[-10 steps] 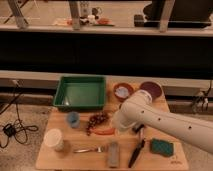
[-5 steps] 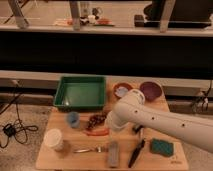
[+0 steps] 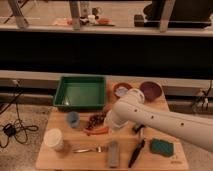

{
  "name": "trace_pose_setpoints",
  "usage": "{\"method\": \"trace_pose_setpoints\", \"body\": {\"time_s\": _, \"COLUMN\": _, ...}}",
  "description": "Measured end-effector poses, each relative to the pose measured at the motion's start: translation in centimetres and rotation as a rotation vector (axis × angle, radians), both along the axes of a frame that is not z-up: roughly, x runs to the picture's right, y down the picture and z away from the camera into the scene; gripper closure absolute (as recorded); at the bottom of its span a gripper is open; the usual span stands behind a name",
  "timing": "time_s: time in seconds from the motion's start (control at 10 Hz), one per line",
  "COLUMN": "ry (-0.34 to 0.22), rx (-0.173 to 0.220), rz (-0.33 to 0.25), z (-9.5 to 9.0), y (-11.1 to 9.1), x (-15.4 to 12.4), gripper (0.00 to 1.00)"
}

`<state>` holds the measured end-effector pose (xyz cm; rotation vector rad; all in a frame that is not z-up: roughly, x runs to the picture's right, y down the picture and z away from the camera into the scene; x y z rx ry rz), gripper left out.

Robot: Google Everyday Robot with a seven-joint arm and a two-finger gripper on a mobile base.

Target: Place pepper in tray

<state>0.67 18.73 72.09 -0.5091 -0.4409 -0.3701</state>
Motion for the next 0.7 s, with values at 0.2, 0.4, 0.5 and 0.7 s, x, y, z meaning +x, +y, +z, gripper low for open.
{"method": "trace_pose_setpoints", "body": {"time_s": 0.2, "ry": -0.022, "rx": 0.018, "rz": 0.0, "z": 1.2, "y": -1.6, "x": -3.1, "gripper": 0.86}}
{"method": "trace_pose_setpoints", "body": {"time_s": 0.4, "ry": -0.042, "rx": 0.028, "rz": 0.002, "z": 2.9, "y": -3.6, "x": -5.7, "gripper": 0.86}}
{"method": "trace_pose_setpoints", "body": {"time_s": 0.5, "ry": -0.049, "rx": 0.035, "rz": 0.002, "z": 3.7, "y": -4.5, "x": -6.4, "gripper": 0.86}}
{"method": "trace_pose_setpoints", "body": {"time_s": 0.7, "ry": -0.065, "rx": 0.041, "rz": 0.002, "z": 4.9, "y": -5.8, "x": -7.3, "gripper": 0.86}}
